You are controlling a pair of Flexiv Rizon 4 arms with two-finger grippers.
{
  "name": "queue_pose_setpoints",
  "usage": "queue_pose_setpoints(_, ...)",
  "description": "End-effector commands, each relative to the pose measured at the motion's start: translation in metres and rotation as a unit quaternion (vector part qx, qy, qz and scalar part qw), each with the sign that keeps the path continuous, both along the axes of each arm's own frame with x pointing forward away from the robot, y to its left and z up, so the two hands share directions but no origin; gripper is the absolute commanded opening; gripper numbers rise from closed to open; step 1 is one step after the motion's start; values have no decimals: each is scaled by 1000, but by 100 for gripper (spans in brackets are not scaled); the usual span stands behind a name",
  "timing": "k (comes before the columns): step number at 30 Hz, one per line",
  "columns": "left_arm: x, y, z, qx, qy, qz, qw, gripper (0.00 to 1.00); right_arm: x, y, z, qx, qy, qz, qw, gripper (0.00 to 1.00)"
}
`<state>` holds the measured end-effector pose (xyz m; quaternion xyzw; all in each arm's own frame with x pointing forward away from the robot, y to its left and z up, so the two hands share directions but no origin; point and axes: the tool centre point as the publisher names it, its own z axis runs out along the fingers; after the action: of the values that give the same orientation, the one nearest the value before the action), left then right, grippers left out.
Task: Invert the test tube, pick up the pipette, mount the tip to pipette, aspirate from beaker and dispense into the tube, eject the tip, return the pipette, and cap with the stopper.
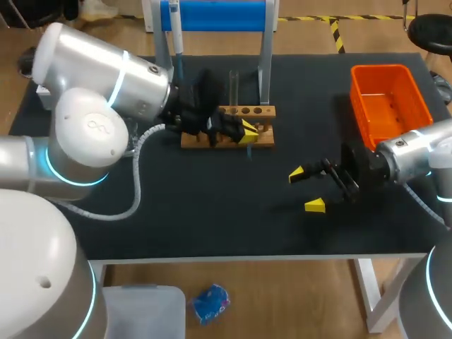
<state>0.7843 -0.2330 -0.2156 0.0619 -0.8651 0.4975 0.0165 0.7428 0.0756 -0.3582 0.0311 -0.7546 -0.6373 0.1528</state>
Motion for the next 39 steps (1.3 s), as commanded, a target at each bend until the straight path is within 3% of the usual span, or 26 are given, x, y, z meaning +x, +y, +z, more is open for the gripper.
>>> queue_pose_setpoints(1, 8, -3, -12, -22, 2, -10, 1000, 0, 0, 0, 0, 0, 0, 0, 1000, 100)
queue_pose_setpoints(12, 11, -5, -14, -16, 7, -7, 1000, 0, 0, 0, 0, 0, 0, 0, 1000, 100)
queue_pose_setpoints(19, 11, -19, -30, -5, 46, 3, 999, 0, 14, 16, 11, 8, -52, -13, 999, 100)
queue_pose_setpoints(24, 5, -26, -31, -8, 48, 11, 999, 0, 22, 28, 18, 18, -76, -18, 997, 100)
queue_pose_setpoints(39, -1, -40, -41, 10, 44, 9, 999, 0, 34, 52, 34, 65, -80, -37, 994, 100)
